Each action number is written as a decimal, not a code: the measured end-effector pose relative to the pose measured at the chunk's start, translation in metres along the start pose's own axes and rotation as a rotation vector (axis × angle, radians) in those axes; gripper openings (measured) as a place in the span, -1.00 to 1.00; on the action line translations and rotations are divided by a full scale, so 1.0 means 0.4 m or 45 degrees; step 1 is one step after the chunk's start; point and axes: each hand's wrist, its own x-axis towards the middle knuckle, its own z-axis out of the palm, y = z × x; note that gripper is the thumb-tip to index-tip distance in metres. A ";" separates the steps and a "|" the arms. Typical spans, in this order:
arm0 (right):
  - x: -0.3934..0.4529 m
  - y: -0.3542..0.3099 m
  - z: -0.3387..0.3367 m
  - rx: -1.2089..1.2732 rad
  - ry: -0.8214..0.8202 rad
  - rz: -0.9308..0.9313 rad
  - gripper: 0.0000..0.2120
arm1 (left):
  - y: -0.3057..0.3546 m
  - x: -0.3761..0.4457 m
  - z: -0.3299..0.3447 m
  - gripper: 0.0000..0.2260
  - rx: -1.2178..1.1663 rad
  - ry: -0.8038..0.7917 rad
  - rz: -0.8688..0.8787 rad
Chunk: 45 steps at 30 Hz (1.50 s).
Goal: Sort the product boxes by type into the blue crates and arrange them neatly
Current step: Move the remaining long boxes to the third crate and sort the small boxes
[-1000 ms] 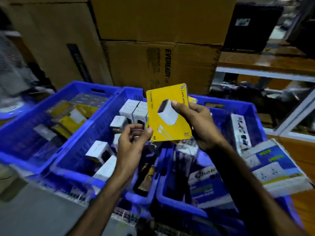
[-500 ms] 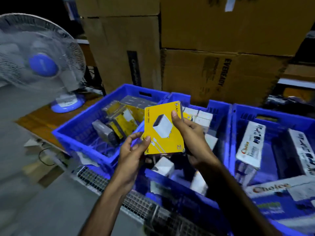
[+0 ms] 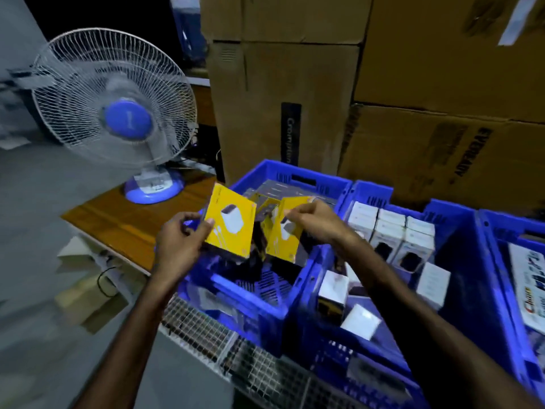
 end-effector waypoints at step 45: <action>0.042 0.162 -0.013 0.156 0.050 -0.096 -0.90 | -0.029 0.208 0.184 -0.97 0.219 -0.427 0.486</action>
